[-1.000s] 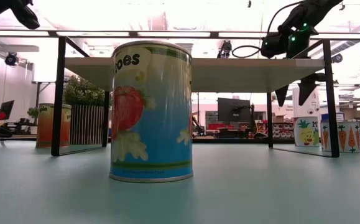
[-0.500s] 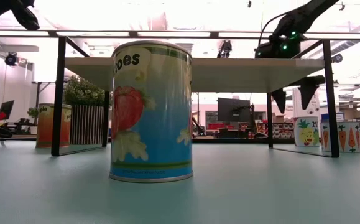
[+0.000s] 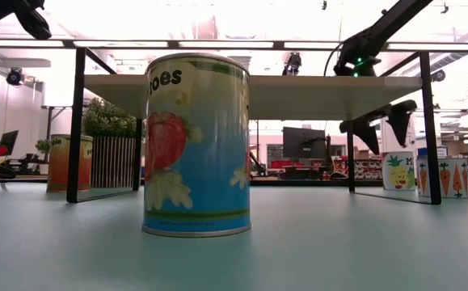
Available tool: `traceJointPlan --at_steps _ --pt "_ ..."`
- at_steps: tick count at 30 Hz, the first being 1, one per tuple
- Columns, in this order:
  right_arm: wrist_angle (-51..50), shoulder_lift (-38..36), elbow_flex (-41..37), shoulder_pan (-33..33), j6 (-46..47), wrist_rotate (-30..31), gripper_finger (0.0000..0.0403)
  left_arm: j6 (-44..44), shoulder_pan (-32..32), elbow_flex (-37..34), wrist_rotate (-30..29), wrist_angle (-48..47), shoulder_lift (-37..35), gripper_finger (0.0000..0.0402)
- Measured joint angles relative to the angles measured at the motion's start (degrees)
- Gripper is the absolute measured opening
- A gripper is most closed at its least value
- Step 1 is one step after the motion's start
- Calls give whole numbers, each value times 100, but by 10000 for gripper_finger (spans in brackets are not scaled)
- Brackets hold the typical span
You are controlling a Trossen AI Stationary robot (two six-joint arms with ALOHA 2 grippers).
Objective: Pick and place cans onto a shelf
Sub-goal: Put the canned of mixed fruits on the shelf
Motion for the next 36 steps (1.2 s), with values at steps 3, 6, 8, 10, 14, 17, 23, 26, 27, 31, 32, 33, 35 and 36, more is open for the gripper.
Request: traceJointPlan --at_steps 3,6,8,10,14,17,23,26,27,31,32,33,35,36 --pt "-116 122 30 11 -17 -17 364 0 0 0 0 1 0 0" --pt "-117 176 18 9 -44 -15 364 0 -2 0 0 0 0 0" --pt "-119 225 -3 4 -60 -12 364 0 1 0 0 0 0 0" --pt "-124 275 -17 6 -59 -16 364 0 -1 0 0 1 0 0" --pt "-123 393 -59 9 -74 -28 364 0 1 0 2 5 0 0" --pt "-109 492 -124 4 -111 -184 363 0 1 0 2 7 0 0" --pt "-128 558 -136 9 -179 -256 322 0 0 0 2 20 0 0" --pt "-124 524 -130 6 -179 -275 297 -2 -2 0 4 28 0 0" --pt "-117 509 -127 6 -179 -275 290 0 -2 0 2 30 0 0" --pt "-113 450 -126 6 -183 -276 280 -1 1 0 4 47 0 0" --pt "-112 433 -126 6 -200 -275 281 -2 -2 0 4 48 0 0" --pt "-112 410 -125 6 -225 -275 282 -2 -2 0 4 46 0 0" --pt "-128 346 -110 6 -258 -272 287 -2 0 0 4 46 0 0" --pt "-120 297 -94 6 -262 -246 288 -2 0 0 4 48 0 0"
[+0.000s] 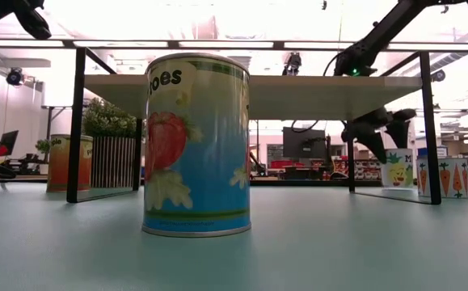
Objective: Pick and place cans onto a shelf
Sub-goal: Put the canned of mixed fruits on the shelf
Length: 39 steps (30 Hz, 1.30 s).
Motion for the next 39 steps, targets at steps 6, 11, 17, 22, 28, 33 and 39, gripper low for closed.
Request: traceJointPlan --at_steps 6,11,17,22,28,33,39 --pt "-16 -452 322 1 -18 126 290 0 -2 0 0 0 0 0" --pt "-20 -1010 868 32 -22 113 291 2 -1 0 0 0 0 0" --pt "-9 -1681 1680 469 82 -151 291 37 -1 0 0 0 0 0" --pt "-6 -2072 2257 1219 259 -393 291 44 0 0 -79 0 0 0" --pt "466 -2259 2596 2494 471 -1446 292 46 0 0 -92 0 0 0" --pt "884 -2064 2668 3755 549 -1707 292 46 -1 0 -96 -2 0 0" --pt "682 -1480 2666 4956 -316 -1684 292 44 -2 0 -98 -2 0 0"
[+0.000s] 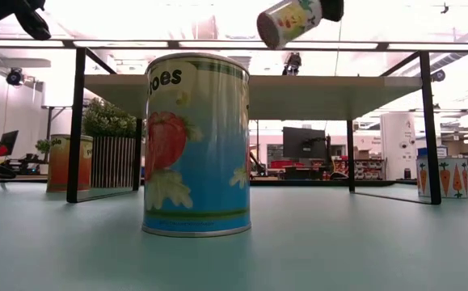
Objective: Pick and place cans onto a shelf
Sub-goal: Put the canned of mixed fruits on the shelf
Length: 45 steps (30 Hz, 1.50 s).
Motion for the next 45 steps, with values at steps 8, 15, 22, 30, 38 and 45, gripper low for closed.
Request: traceJointPlan --at_steps 8,15,22,30,38,45 --pt "-514 629 -3 462 -134 619 292 -15 0 0 0 -2 0 0" --pt "-511 851 -3 463 -96 618 298 -17 0 0 -2 -2 0 0" --pt "-433 900 -3 462 -96 618 338 -20 0 0 -2 -3 -1 0" --pt "-164 867 -3 462 -89 616 358 -47 1 0 -2 -4 0 0" --pt "-162 595 -3 462 -292 603 338 -63 1 0 -2 -8 0 0" --pt "-41 112 -45 462 -518 620 282 -63 1 0 -2 -39 -1 0"
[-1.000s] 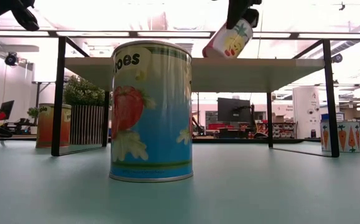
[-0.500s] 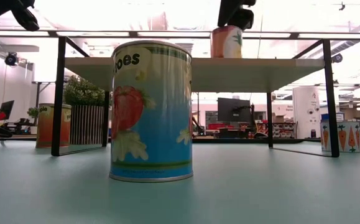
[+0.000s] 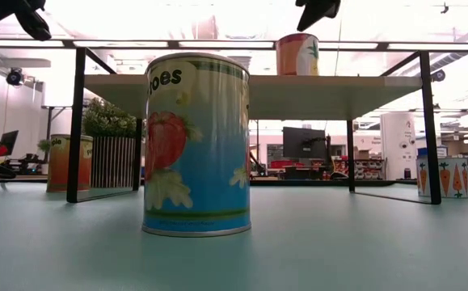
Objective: Pick and place cans onto a shelf
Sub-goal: Put the canned of mixed fruits on the shelf
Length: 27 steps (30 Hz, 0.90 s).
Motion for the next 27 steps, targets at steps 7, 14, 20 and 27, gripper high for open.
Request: traceJointPlan --at_steps 7,14,20,27 --pt "802 -100 -586 106 -477 53 159 -85 1 -1 0 -23 1 0" --pt "830 -239 -1185 468 -965 1206 51 -284 -1 0 4 -100 -1 0" --pt "1244 -512 -1536 614 -929 1189 13 -286 -1 -2 6 -161 1 0" --pt "1635 -591 -2090 612 -887 1195 13 -387 0 -2 7 -175 1 0"
